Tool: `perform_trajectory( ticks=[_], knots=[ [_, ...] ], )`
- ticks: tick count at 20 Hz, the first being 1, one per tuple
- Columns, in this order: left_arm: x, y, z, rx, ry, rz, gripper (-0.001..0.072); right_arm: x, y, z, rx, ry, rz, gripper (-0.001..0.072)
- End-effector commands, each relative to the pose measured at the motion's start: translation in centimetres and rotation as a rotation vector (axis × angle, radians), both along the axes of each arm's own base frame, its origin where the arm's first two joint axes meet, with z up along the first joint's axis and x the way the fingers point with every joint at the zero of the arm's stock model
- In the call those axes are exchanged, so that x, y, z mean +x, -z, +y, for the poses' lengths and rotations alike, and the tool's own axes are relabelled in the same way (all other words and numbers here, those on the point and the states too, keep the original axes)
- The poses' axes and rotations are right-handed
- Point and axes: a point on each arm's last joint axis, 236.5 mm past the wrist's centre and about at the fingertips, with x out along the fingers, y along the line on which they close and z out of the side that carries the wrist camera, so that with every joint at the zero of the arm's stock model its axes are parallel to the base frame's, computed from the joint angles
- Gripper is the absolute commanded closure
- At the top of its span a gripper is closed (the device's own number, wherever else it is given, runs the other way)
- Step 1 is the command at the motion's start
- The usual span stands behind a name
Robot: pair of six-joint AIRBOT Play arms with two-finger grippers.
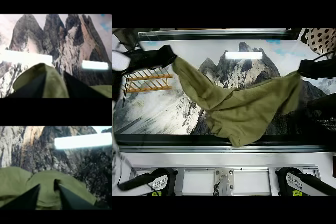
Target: Fold the clothes and pants, and hang the long-sleeved shirts on hangers.
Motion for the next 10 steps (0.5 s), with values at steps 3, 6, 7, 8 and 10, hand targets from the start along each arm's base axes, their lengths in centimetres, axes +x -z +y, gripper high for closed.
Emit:
perform_trajectory(
  ticks=[3, 6, 7, 8, 10],
  knots=[
    [5.4, 6.0, 1.3, -0.048, -0.031, 0.163, 0.0027, 3.7, 5.0, -3.3, 0.009, 0.074, 0.033, 0.0097],
    [2.2, 9.3, 2.6, 0.005, 0.021, 0.285, 0.0027, -0.3, 5.8, -4.9, -0.02, 0.04, 0.143, 0.0097],
    [0.3, 11.1, 2.3, 0.014, 0.047, 0.342, 0.0027, -2.1, 6.8, -5.3, -0.02, 0.029, 0.193, 0.0097],
    [-1.9, 13.1, 1.7, 0.014, 0.07, 0.409, 0.0028, -3.7, 8.0, -5.6, -0.007, 0.038, 0.241, 0.0097],
    [-7.5, 17.7, -0.3, 0.027, 0.137, 0.554, 0.0027, -7.1, 11.4, -6.0, 0.027, 0.07, 0.336, 0.0097]
  ],
)
